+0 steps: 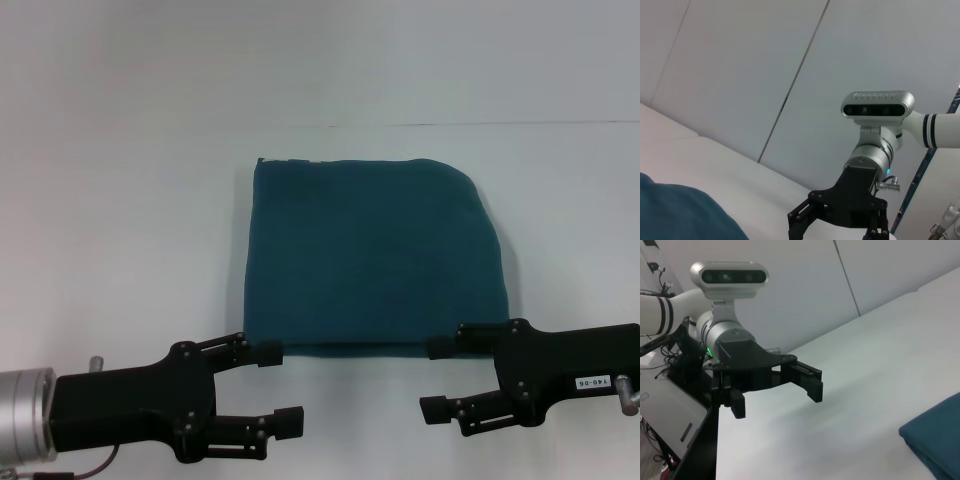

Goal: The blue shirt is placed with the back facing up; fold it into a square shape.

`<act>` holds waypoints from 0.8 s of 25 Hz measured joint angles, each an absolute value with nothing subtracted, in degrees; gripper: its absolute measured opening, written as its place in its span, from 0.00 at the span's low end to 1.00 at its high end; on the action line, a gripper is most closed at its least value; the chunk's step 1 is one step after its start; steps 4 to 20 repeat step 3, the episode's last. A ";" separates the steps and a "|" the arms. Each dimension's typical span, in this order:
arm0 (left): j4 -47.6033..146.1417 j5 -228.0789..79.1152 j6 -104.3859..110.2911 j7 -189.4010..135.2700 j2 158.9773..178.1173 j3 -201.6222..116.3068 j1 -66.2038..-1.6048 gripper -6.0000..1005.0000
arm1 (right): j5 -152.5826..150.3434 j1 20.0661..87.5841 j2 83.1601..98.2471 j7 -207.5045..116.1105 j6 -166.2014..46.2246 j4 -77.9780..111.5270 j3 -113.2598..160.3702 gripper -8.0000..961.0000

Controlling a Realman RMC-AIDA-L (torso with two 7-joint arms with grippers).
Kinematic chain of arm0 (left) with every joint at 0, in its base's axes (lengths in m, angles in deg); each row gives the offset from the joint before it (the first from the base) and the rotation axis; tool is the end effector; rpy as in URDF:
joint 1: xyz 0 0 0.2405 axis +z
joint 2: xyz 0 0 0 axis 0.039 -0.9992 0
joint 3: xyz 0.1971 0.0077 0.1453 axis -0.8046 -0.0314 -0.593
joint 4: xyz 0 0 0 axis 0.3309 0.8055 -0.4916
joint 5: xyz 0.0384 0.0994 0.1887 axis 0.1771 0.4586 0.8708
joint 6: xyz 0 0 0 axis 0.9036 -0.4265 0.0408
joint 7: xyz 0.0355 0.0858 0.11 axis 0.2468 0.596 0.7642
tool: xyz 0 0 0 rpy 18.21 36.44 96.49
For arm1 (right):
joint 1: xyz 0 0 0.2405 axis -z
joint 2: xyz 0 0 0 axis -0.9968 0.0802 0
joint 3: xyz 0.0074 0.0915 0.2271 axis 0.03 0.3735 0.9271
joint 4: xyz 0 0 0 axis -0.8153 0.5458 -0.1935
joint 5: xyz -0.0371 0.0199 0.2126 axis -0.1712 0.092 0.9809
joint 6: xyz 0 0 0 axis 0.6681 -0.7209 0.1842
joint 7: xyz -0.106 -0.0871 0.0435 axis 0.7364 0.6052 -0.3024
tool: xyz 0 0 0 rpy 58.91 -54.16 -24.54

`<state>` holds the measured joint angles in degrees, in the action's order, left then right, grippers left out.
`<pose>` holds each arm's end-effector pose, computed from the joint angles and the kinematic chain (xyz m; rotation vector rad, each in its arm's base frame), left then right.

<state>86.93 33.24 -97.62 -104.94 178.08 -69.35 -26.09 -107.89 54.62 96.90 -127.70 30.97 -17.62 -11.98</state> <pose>-0.2565 0.2563 -0.0094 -2.8457 -0.7409 -1.0292 0.2500 0.3004 -0.0074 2.9751 -0.7233 -0.6467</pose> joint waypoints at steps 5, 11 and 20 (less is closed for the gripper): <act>86.88 33.24 -97.56 -104.99 178.08 -69.35 -26.09 0.92 | -107.89 54.63 96.87 -127.70 30.95 -17.62 -11.98 0.96; 86.88 33.24 -97.56 -104.99 178.08 -69.35 -26.09 0.92 | -107.89 54.63 96.87 -127.70 30.95 -17.62 -11.98 0.96; 86.88 33.24 -97.56 -104.99 178.08 -69.35 -26.09 0.92 | -107.89 54.63 96.87 -127.70 30.95 -17.62 -11.98 0.96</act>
